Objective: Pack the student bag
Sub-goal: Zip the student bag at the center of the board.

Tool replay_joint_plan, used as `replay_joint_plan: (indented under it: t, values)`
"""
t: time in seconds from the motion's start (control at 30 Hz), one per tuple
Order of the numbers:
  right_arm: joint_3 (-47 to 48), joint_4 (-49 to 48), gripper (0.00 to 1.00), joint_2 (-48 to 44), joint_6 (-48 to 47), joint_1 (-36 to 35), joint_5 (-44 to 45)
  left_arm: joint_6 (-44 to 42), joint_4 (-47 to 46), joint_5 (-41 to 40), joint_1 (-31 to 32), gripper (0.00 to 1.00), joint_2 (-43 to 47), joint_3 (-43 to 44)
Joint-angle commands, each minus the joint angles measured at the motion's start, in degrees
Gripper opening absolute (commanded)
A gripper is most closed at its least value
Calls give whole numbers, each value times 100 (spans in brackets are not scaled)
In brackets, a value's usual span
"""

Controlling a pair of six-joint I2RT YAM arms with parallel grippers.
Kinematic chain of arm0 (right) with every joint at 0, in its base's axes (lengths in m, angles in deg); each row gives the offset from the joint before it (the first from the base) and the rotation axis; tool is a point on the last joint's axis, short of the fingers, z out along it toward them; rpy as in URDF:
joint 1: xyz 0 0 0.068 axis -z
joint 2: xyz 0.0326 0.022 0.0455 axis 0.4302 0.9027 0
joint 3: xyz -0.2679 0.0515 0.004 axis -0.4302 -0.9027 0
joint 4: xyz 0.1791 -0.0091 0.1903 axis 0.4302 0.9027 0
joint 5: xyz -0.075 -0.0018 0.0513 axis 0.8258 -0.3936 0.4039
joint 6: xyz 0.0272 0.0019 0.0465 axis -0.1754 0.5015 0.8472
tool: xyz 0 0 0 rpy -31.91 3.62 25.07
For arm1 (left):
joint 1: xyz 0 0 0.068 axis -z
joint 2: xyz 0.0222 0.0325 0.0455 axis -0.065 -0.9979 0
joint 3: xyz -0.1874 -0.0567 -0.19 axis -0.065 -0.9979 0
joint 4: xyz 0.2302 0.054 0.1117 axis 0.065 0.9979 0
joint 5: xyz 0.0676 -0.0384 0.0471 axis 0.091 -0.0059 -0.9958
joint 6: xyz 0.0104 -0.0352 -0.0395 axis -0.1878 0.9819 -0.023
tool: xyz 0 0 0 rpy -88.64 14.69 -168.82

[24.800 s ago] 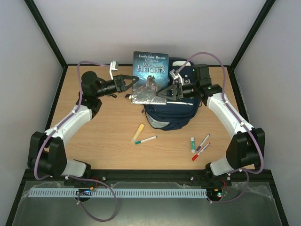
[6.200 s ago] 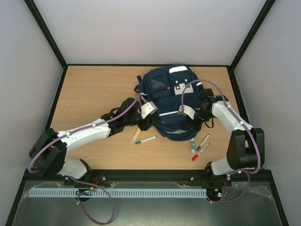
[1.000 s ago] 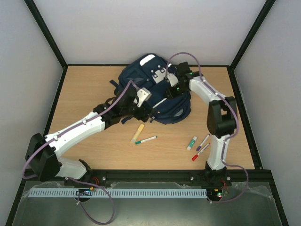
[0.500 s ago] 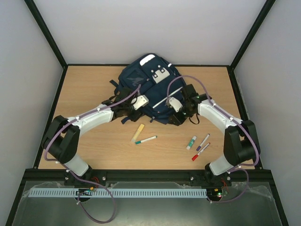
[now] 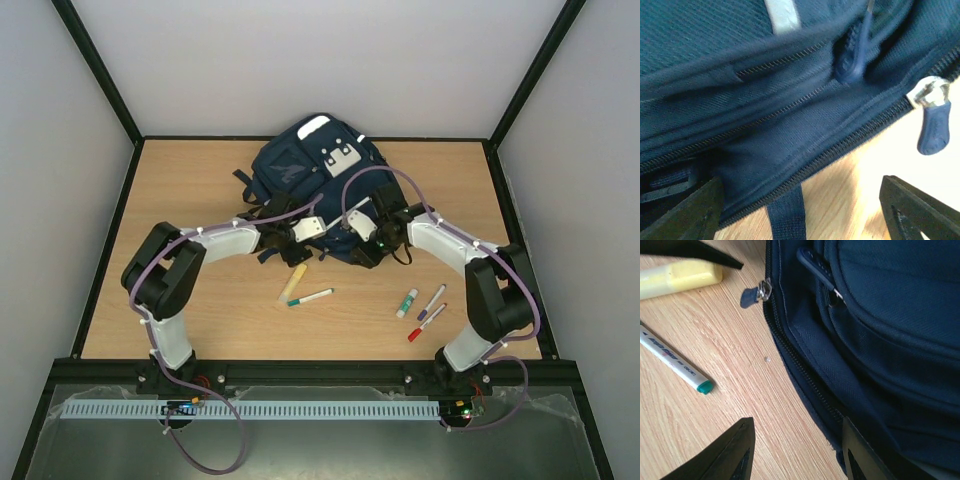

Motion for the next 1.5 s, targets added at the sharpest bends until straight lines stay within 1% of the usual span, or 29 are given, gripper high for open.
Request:
replay_joint_plan:
  t: [0.0,0.07,0.13,0.2,0.3,0.43,0.53,0.57,0.63,0.73,0.8,0.9,1.0,1.03,1.07,1.27,1.33,1.4,1.47]
  values:
    - [-355,-11,49,-126,145,-2,148,-274,-430,74,40,84,-127,261]
    - [-459,-27,48,-196,201,34,139,-243,-504,73,58,77,-146,302]
    - [-502,6,48,-222,239,91,124,-317,-624,10,133,76,-16,211]
    - [-495,40,47,-233,290,142,128,-402,-731,-72,180,77,180,106]
    - [-490,50,45,-213,337,286,85,-526,-715,32,146,84,310,22]
    - [-515,51,43,-91,325,488,199,-592,-671,14,131,84,108,68]
    - [-541,18,42,7,338,684,298,-658,-707,-11,131,80,-110,44]
    - [-549,-55,40,84,359,852,458,-617,-763,24,132,78,-282,29]
    - [-564,-143,38,130,375,925,626,-517,-812,109,160,74,-349,61]
    - [-573,-309,37,257,437,1019,842,-430,-754,252,222,58,-423,172]
    - [-527,-387,35,408,500,1095,904,-378,-692,279,279,52,-478,229]
    - [-307,-407,34,711,604,1207,968,-180,-695,362,347,38,-485,238]
    - [6,-418,33,1020,698,1253,1121,81,-614,501,441,21,-476,287]
    - [109,-436,33,1114,726,1259,1182,182,-569,487,495,11,-470,323]
    - [228,-452,33,1222,760,1255,1217,322,-527,434,558,3,-475,358]
    - [1182,-345,32,1876,1063,1258,1102,1119,-383,559,789,2,-546,484]
    - [1382,-343,32,1998,1141,1260,1079,1469,-388,742,838,2,-568,555]
    - [1481,-372,32,2043,1196,1260,1083,1890,-564,1007,864,2,-562,542]
    - [1511,-382,33,2003,1237,1262,1086,2400,-934,1201,878,2,-548,426]
